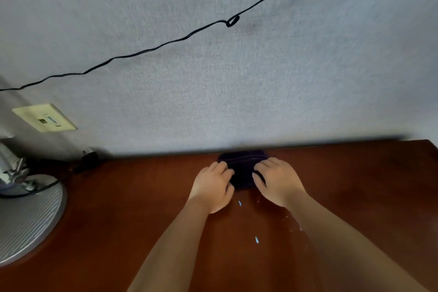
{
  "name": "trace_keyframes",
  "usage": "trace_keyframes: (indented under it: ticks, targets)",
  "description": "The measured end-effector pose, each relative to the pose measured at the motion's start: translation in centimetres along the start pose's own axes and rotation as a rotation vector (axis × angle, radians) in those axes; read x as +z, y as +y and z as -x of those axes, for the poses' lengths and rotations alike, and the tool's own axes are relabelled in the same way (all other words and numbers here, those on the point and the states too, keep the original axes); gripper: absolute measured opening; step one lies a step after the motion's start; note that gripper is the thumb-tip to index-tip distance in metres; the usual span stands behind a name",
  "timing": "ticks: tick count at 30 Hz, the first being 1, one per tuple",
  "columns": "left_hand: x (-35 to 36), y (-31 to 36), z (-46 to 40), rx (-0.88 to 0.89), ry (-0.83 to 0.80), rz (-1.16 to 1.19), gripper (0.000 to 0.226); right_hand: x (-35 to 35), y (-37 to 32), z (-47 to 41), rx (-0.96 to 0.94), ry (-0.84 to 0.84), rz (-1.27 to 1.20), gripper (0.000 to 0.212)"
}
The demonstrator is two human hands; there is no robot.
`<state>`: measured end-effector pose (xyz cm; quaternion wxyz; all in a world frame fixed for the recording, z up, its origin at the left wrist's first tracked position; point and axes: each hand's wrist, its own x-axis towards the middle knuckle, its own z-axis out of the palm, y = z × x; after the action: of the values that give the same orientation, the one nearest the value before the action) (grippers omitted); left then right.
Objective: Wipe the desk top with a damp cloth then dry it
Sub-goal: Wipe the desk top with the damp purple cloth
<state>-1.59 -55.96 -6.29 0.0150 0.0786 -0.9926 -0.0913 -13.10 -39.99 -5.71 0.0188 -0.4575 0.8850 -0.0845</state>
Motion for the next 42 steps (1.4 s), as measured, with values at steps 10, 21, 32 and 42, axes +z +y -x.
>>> trace_keyframes:
  ticks: [10, 21, 32, 42]
  targets:
    - [2.2, 0.4, -4.2, -0.226, -0.175, -0.067, 0.053, 3.2, 0.2, -2.6, 0.186, -0.102, -0.076, 0.057]
    - [3.2, 0.6, -4.3, -0.205, -0.184, -0.088, 0.055, 3.6, 0.6, -3.0, 0.128, -0.233, 0.012, 0.057]
    - [3.4, 4.9, 3.8, -0.270, -0.252, -0.116, 0.055, 2.5, -1.6, 3.7, 0.085, -0.331, -0.094, 0.054]
    - [4.3, 11.2, 12.3, -0.336, -0.263, -0.094, 0.055, 3.0, -3.9, 14.6, 0.040, -0.285, 0.033, 0.062]
